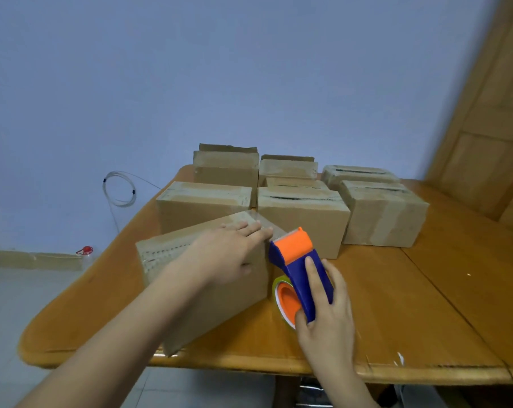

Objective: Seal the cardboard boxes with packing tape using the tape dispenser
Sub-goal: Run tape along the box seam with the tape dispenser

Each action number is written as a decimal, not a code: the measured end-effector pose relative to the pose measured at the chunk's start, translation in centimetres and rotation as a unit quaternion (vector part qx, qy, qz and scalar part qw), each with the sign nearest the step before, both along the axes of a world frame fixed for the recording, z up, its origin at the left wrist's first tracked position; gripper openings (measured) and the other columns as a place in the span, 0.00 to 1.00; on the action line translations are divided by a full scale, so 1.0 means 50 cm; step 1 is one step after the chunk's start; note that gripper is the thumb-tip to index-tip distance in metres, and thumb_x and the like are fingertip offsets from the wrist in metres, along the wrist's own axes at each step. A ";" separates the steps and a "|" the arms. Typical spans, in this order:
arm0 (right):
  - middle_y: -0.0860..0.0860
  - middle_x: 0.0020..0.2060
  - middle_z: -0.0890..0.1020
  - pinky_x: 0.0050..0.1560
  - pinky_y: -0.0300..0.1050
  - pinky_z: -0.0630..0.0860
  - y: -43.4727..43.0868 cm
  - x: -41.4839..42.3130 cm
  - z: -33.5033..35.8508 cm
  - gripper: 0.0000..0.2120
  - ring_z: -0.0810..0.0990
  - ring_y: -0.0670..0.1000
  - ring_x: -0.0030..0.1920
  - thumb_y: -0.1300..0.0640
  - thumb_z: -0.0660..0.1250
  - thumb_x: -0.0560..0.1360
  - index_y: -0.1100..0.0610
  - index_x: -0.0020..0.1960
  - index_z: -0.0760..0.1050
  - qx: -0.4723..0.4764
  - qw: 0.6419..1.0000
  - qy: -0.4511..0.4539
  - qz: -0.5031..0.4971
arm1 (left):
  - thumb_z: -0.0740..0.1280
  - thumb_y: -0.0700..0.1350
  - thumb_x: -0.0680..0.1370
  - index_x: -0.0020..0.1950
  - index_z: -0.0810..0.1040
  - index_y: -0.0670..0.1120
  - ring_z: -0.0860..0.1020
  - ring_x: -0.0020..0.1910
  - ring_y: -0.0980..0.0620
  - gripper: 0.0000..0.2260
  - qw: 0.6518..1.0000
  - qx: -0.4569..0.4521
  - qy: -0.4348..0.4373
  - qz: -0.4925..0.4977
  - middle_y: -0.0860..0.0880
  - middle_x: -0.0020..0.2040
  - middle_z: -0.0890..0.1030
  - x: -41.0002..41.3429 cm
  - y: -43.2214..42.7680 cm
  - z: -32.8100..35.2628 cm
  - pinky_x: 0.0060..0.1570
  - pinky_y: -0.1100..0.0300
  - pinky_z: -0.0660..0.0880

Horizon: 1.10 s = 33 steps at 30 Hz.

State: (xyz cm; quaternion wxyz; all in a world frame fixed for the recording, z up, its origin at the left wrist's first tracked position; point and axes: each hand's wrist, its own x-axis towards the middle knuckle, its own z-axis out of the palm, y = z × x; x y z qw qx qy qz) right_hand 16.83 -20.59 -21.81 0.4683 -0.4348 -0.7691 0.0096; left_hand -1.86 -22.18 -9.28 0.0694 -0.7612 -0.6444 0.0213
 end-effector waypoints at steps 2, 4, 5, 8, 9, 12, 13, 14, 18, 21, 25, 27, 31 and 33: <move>0.54 0.69 0.63 0.43 0.45 0.77 0.000 0.000 0.000 0.57 0.66 0.53 0.60 0.67 0.81 0.55 0.46 0.74 0.54 0.017 1.000 -0.006 0.003 | 0.61 0.49 0.81 0.79 0.45 0.56 0.51 0.78 0.52 0.33 1.000 0.006 -0.007 0.007 0.53 0.80 0.49 0.004 0.000 0.001 0.74 0.54 0.57; 0.54 0.70 0.63 0.42 0.43 0.75 -0.005 -0.003 0.000 0.55 0.66 0.52 0.58 0.68 0.80 0.55 0.47 0.73 0.56 0.007 1.000 -0.007 0.008 | 0.61 0.47 0.80 0.79 0.47 0.57 0.52 0.78 0.53 0.32 1.000 0.013 -0.024 0.011 0.54 0.79 0.51 0.006 -0.002 0.005 0.71 0.56 0.59; 0.53 0.71 0.62 0.39 0.42 0.76 -0.009 -0.004 0.001 0.54 0.66 0.51 0.56 0.68 0.80 0.56 0.47 0.73 0.57 -0.005 1.000 -0.006 0.012 | 0.61 0.47 0.80 0.79 0.48 0.58 0.52 0.77 0.54 0.32 0.999 0.013 -0.039 0.013 0.56 0.79 0.51 0.005 -0.003 0.006 0.70 0.57 0.60; 0.50 0.72 0.62 0.32 0.41 0.76 -0.010 -0.002 0.001 0.54 0.65 0.47 0.51 0.68 0.79 0.57 0.45 0.74 0.55 -0.019 1.000 -0.010 0.019 | 0.62 0.51 0.81 0.78 0.51 0.61 0.52 0.77 0.56 0.29 0.997 0.005 -0.083 0.012 0.59 0.78 0.53 -0.005 0.002 0.007 0.71 0.57 0.59; 0.49 0.72 0.62 0.31 0.42 0.76 -0.008 0.000 0.000 0.54 0.65 0.47 0.51 0.68 0.78 0.58 0.44 0.74 0.55 -0.021 0.999 -0.014 0.020 | 0.61 0.53 0.81 0.77 0.52 0.61 0.52 0.77 0.56 0.28 0.995 0.002 -0.096 0.011 0.59 0.78 0.53 -0.008 0.003 0.006 0.71 0.56 0.58; 0.48 0.73 0.59 0.32 0.44 0.79 -0.010 0.006 0.006 0.56 0.63 0.45 0.54 0.67 0.77 0.61 0.40 0.76 0.51 -0.028 0.999 -0.024 0.023 | 0.59 0.54 0.82 0.77 0.53 0.62 0.52 0.77 0.56 0.26 0.993 -0.003 -0.121 0.010 0.59 0.78 0.53 -0.014 0.006 0.001 0.72 0.56 0.57; 0.48 0.73 0.58 0.34 0.44 0.80 -0.010 0.008 0.010 0.56 0.63 0.45 0.56 0.67 0.77 0.62 0.39 0.76 0.49 -0.034 0.999 -0.029 0.026 | 0.59 0.53 0.82 0.77 0.53 0.62 0.52 0.77 0.56 0.25 0.992 -0.005 -0.127 0.010 0.58 0.78 0.53 -0.015 0.007 0.001 0.73 0.55 0.56; 0.47 0.73 0.58 0.35 0.45 0.80 -0.010 0.009 0.015 0.56 0.63 0.46 0.57 0.67 0.77 0.62 0.38 0.76 0.48 -0.040 0.998 -0.034 0.031 | 0.59 0.53 0.82 0.77 0.53 0.62 0.52 0.77 0.56 0.25 0.991 -0.008 -0.132 0.010 0.58 0.78 0.53 -0.016 0.007 0.001 0.73 0.55 0.56; 0.44 0.72 0.56 0.39 0.45 0.81 -0.011 0.031 0.034 0.55 0.57 0.40 0.59 0.67 0.76 0.65 0.35 0.75 0.46 -0.062 0.995 -0.058 0.043 | 0.58 0.52 0.83 0.77 0.52 0.61 0.51 0.78 0.54 0.25 0.991 -0.016 -0.133 0.013 0.57 0.79 0.52 -0.007 0.001 0.004 0.73 0.55 0.54; 0.43 0.72 0.55 0.39 0.45 0.81 -0.016 0.052 0.048 0.54 0.58 0.41 0.58 0.66 0.76 0.66 0.34 0.75 0.46 -0.068 0.993 -0.086 0.045 | 0.56 0.52 0.83 0.78 0.50 0.61 0.50 0.78 0.53 0.25 0.993 -0.006 -0.116 0.012 0.56 0.79 0.51 0.002 -0.005 0.003 0.73 0.56 0.53; 0.39 0.71 0.52 0.44 0.44 0.80 -0.025 0.060 0.068 0.55 0.60 0.43 0.57 0.64 0.74 0.68 0.29 0.72 0.40 -0.081 0.989 -0.115 0.051 | 0.55 0.52 0.83 0.78 0.49 0.60 0.49 0.78 0.52 0.25 0.995 -0.006 -0.100 0.011 0.55 0.79 0.50 0.009 -0.010 0.001 0.74 0.56 0.51; 0.38 0.71 0.50 0.45 0.43 0.78 -0.030 0.062 0.074 0.55 0.60 0.44 0.57 0.63 0.73 0.69 0.27 0.70 0.36 -0.088 0.986 -0.127 0.058 | 0.55 0.52 0.84 0.78 0.48 0.61 0.49 0.78 0.53 0.25 0.995 -0.013 -0.095 0.013 0.55 0.79 0.50 0.007 -0.009 0.003 0.74 0.56 0.51; 0.37 0.70 0.48 0.44 0.35 0.73 -0.040 0.074 0.067 0.56 0.61 0.44 0.58 0.60 0.72 0.71 0.25 0.67 0.31 -0.118 0.977 -0.165 0.067 | 0.56 0.52 0.83 0.77 0.50 0.62 0.50 0.78 0.54 0.24 0.992 -0.034 -0.121 0.019 0.57 0.79 0.51 -0.007 -0.002 0.012 0.73 0.56 0.55; 0.35 0.70 0.44 0.44 0.31 0.70 -0.043 0.083 0.070 0.52 0.59 0.42 0.60 0.59 0.69 0.74 0.23 0.65 0.30 -0.139 0.973 -0.168 0.075 | 0.56 0.53 0.83 0.77 0.51 0.62 0.50 0.78 0.54 0.24 0.992 -0.035 -0.120 0.017 0.58 0.79 0.51 -0.011 0.001 0.010 0.73 0.56 0.55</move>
